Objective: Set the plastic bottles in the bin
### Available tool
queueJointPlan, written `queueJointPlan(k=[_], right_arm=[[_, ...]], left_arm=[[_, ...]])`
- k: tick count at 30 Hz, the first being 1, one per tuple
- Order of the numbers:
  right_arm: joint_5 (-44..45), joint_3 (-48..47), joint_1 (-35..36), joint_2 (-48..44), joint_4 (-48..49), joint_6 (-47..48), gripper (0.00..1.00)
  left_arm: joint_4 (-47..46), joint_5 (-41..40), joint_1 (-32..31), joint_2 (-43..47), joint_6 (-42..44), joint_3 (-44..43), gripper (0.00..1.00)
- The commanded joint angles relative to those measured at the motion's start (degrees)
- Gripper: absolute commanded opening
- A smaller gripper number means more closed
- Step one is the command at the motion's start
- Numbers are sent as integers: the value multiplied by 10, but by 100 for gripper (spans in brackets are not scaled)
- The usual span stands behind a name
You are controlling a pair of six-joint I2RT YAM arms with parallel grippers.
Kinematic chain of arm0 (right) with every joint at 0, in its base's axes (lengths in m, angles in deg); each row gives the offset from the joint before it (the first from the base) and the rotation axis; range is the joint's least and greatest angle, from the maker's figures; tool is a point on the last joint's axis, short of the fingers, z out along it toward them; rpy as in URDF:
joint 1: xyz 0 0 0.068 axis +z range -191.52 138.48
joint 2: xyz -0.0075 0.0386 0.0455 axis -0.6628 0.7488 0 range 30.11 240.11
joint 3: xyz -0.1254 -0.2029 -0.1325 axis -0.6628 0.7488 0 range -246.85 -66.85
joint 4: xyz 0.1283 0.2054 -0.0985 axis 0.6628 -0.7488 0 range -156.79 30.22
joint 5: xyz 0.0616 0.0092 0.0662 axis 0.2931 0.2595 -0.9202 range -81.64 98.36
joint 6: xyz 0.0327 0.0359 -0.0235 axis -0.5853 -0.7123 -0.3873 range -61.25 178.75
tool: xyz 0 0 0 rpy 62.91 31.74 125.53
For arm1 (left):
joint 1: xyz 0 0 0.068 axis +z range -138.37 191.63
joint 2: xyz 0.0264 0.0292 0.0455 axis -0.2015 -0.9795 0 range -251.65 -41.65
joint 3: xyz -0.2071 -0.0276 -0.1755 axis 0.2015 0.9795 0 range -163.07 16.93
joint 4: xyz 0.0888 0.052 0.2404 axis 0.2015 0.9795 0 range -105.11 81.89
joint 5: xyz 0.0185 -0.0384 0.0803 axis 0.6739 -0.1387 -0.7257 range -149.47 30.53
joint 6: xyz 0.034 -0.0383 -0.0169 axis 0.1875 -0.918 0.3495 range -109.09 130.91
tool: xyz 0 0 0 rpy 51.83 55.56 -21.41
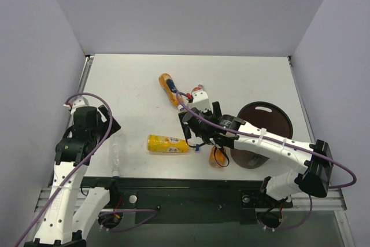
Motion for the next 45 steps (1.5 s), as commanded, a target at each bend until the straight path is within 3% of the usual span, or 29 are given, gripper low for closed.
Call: queueJointPlan(k=[1,5,13,27,45], right_arm=[[37,0,4,-12,-18,-19,100],[53,-5,5,1,-30,-35,100],[110,-23,4,59,-118,-161,100],[52,52,5,107,-136,-278,100],[41,14,12,171,-247,-428,100]], left_arm=[[-28,-3,4,14,-12,1,97],[-19,-3,3,7,-13,0,97],[-21,-17,3,32,-24,6,97],[-28,2,3,24,-21,18,97],[-59,36,3,6,-1,35,97]])
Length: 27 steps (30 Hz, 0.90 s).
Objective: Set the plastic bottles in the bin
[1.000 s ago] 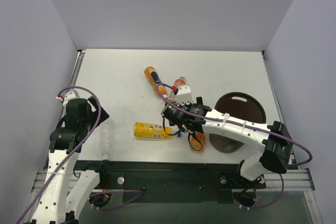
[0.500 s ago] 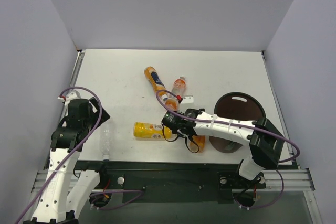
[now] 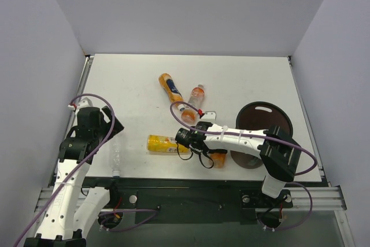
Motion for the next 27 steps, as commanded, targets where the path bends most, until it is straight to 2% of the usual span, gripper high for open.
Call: queueJointPlan(k=[1,9,17,22,27], right_arm=[[-13,-20,0,-3,-54,-53,100],[-60,-16,-5,5,-24,-59,100],[-100,-22,-4,10,27,-26,100],[-99,-28,2,1,37,-11,100],[-57,-46,24,-13,32,10,100]], left_arm=[[-29,8,3,7,9,1,97],[-28,5,3,19,10,2,97],[-28,5,3,15,10,3,97],[-29,5,3,14,9,5,97],[-32,6,4,10,9,7,97]])
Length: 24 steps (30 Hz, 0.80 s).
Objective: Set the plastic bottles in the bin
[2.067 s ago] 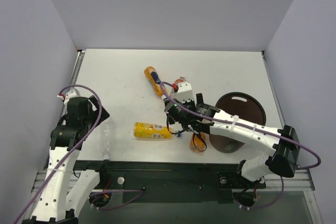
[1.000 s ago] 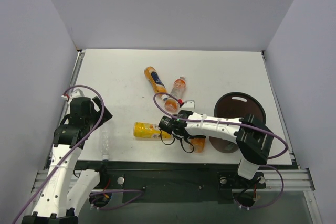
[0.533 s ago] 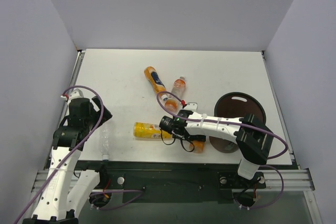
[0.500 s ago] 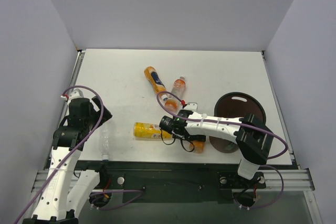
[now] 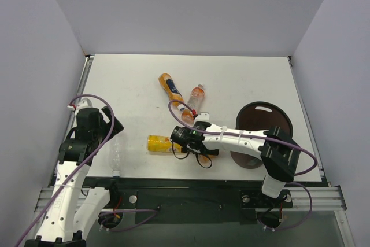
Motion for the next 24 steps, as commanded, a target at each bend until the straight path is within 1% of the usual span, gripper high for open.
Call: queueJointPlan(k=[1,5,15,19,24], right_arm=[[36,-25,16,-15,-14,15,100],[38,-9,3,-12,-20,3,100],[43,23,-34,-32,9,-3,100],[26,45,-62,-44,43,-13,100],[4,62,-68,-40,61,-22,100]], left_arm=[[-25,4,3,-1,8,1,97],[-25,4,3,-2,8,2,97],[-27,5,3,-4,9,3,97],[-29,6,3,-4,8,5,97],[-29,4,3,-4,8,6,97]])
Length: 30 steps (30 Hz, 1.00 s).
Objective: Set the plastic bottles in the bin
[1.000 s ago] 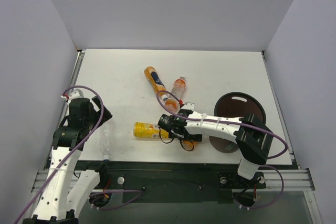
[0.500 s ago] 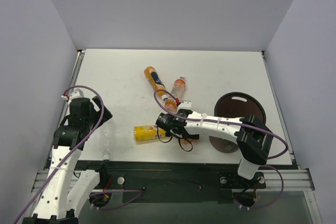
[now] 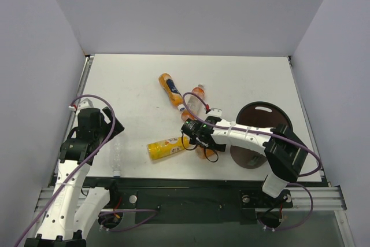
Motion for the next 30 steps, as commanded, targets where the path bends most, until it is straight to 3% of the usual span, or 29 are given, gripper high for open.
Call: queueJointPlan(k=[1,11,30], right_arm=[[-8,12,-3,-8,4,-19,100],[-46,28,-4,16,31,-32,100],[-44,4,24,22,90,88,99]], left_arm=[[-24,5,4,2,8,-3,97],[-25,3,3,1,6,0,97],[-26,-2,4,-5,6,2,97]])
